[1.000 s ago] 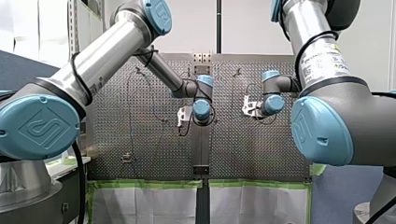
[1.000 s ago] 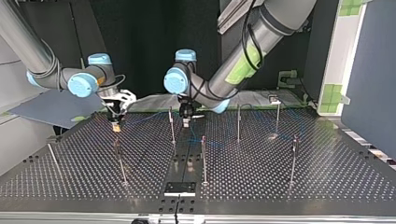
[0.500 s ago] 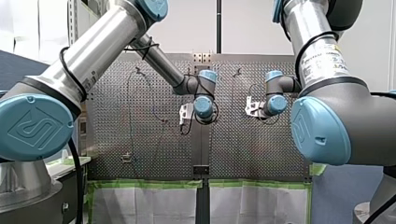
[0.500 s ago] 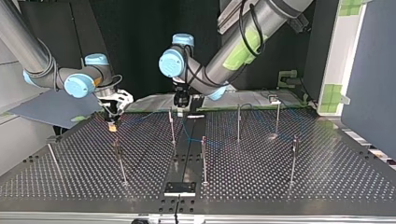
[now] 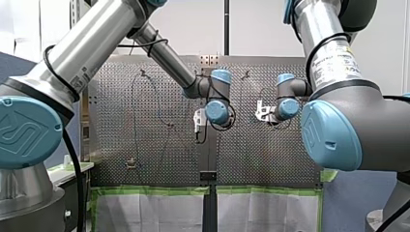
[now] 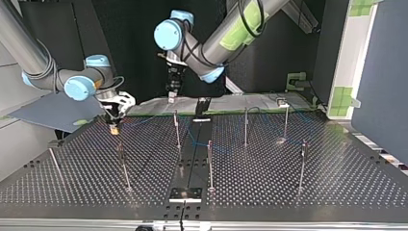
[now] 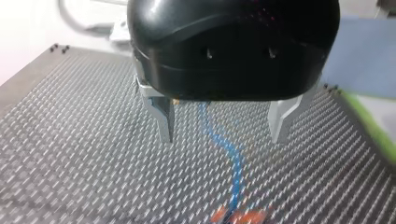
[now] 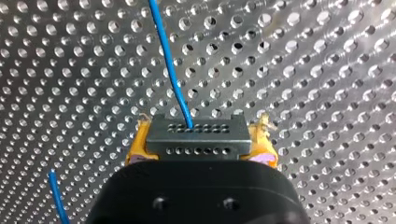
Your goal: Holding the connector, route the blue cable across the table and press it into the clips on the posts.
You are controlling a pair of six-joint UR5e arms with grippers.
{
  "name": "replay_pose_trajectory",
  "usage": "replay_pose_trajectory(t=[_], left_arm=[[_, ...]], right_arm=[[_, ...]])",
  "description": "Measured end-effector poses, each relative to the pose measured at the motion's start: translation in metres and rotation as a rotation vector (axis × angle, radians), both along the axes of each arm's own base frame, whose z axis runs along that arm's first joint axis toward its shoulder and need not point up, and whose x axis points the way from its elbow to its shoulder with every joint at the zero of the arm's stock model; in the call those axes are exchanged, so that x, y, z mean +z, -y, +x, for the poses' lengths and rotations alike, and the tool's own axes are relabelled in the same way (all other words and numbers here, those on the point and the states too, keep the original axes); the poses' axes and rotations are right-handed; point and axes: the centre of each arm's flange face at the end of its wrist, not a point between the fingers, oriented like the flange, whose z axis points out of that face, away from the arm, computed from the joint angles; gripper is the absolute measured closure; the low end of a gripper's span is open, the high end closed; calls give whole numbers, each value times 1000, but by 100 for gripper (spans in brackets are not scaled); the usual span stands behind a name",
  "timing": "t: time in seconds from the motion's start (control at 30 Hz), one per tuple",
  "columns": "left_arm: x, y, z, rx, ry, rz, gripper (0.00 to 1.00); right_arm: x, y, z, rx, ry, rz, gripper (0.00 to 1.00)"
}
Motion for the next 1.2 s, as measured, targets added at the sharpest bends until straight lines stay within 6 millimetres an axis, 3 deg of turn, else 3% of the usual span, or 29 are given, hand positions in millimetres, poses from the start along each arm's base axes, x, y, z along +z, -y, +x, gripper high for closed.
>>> replay_pose_trajectory(t=[0.4,0.63,1.0,1.2], left_arm=[[-33,56,-28,-57,-22,-40,2],[-50,66,-14,-32,-25,-34,2],[-80,71,26,22,-31,-24,2],[-98,80,25,37,-55,7,2]], right_arm=[[0,5,-9,11,10,2,99],[0,6,-11,16,12,2,99],[0,7,-12,17,15,1,99],[0,8,-14,21,17,2,99]])
